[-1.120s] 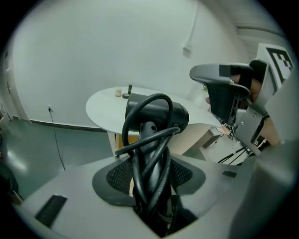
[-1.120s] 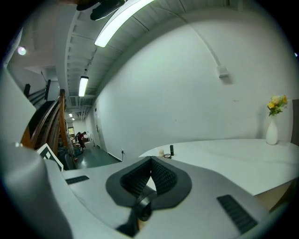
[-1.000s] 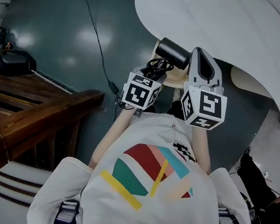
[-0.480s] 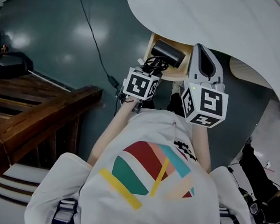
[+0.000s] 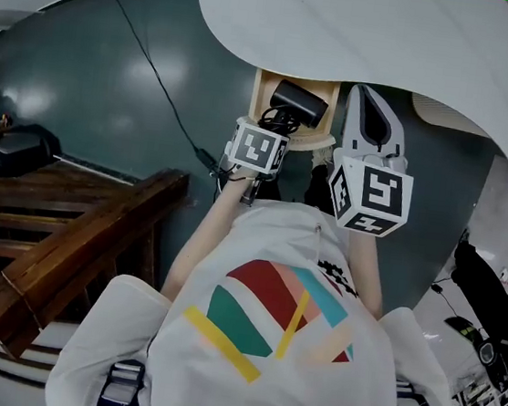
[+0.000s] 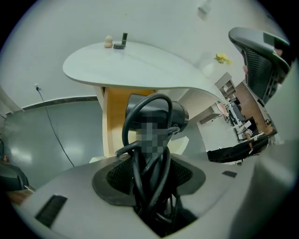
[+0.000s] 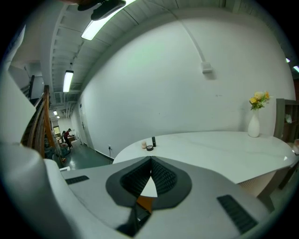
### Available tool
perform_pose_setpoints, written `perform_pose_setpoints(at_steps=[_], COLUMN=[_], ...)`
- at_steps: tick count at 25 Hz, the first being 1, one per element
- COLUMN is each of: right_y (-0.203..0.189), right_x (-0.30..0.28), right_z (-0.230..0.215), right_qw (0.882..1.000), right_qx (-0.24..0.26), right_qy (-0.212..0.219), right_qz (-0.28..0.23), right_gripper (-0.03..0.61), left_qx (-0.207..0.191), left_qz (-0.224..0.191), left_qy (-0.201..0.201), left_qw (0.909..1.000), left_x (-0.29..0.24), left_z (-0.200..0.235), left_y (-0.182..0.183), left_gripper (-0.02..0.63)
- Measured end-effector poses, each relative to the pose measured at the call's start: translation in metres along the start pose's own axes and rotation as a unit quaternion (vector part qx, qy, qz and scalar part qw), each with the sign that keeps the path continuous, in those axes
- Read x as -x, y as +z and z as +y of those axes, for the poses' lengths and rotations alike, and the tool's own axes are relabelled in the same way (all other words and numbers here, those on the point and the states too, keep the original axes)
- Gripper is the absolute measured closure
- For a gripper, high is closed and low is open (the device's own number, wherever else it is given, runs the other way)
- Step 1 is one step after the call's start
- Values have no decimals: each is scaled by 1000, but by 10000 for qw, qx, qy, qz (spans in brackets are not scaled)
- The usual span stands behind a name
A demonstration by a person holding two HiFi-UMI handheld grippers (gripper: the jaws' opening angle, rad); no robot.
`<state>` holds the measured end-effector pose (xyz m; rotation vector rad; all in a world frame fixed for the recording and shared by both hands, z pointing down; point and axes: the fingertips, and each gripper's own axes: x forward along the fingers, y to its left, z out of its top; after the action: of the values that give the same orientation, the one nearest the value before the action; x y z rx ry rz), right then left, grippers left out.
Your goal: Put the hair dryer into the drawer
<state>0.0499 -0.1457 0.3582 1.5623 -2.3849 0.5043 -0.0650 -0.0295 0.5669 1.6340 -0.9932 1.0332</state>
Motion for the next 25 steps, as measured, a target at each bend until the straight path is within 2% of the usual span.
perform_pose_setpoints(at_steps=[3, 7, 14, 21, 25], right_y=[-4, -8, -17, -20, -26], right_x=[4, 6, 8, 11, 12], right_z=[-21, -42, -60, -67, -72], right_qw=[9995, 9980, 9952, 9919, 9900], right_qx=[-155, -242, -480, -576, -589], right_qy=[-283, -574, -837, -1095, -1208], right_qz=[57, 85, 166, 273, 437], right_gripper=[566, 566, 566, 566, 566], left_qx=[-42, -306, -443, -928, -1023], left_qz=[238, 448, 724, 477, 161], left_qy=[-15, 97, 124, 177, 245], left_qw=[9997, 9985, 9963, 9944, 9943], left_x=[-10, -25, -54, -72, -76], left_z=[0, 5, 12, 17, 21], left_y=[2, 9, 27, 56, 76], left_gripper=[407, 407, 407, 407, 407])
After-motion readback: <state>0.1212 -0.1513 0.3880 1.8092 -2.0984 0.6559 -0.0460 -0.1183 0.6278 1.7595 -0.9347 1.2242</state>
